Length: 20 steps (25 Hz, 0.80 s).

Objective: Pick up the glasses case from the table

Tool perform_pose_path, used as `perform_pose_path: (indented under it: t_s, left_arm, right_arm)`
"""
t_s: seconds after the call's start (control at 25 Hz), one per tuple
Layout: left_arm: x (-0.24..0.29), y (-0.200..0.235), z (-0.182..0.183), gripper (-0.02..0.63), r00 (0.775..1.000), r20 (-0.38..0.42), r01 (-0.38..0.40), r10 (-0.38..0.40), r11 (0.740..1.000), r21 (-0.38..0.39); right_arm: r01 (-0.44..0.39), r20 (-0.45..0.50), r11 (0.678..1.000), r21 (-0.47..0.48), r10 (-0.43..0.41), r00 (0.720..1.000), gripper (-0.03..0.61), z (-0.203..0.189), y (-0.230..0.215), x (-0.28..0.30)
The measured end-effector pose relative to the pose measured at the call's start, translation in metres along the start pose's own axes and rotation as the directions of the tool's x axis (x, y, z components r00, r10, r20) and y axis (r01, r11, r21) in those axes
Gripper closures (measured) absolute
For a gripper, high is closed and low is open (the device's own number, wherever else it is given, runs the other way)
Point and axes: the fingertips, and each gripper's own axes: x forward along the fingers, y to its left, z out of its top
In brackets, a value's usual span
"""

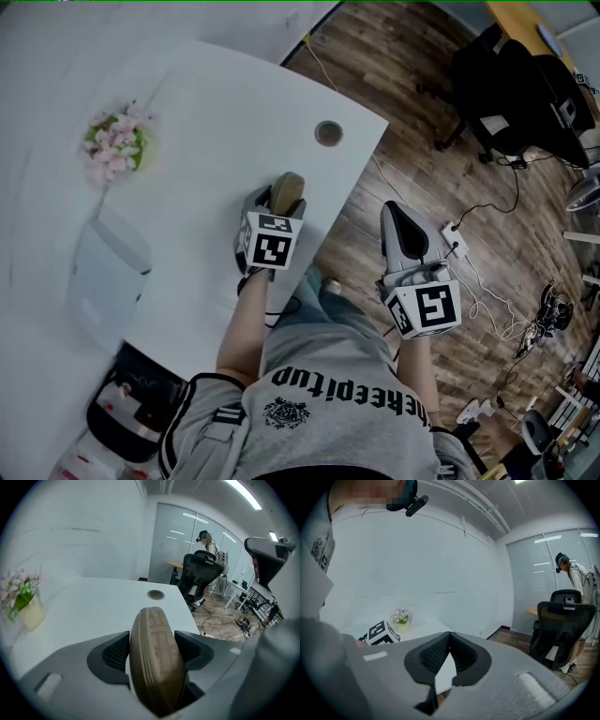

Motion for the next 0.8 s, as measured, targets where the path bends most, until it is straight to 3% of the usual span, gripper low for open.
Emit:
perform_pose_path:
  t_s: [0.36,0.8]
  left_arm:
    - [-0.008,-0.001,-0.003,0.322,0.999,0.02,-0.03,0.031,0.999,-0.012]
    - [-0.053,-0.012,0.015,0.322,0.984,0.174,-0.014,0.034,0.994,-0.111]
  right_arm:
    - [-0.018,0.022,1.0,-0.001,0.018,1.0,0.577,0.003,0.003,-0.005]
    - [-0.075,0.053,0.997,-0.012,0.076,0.996,0.577,0.007,0.012,-0.01]
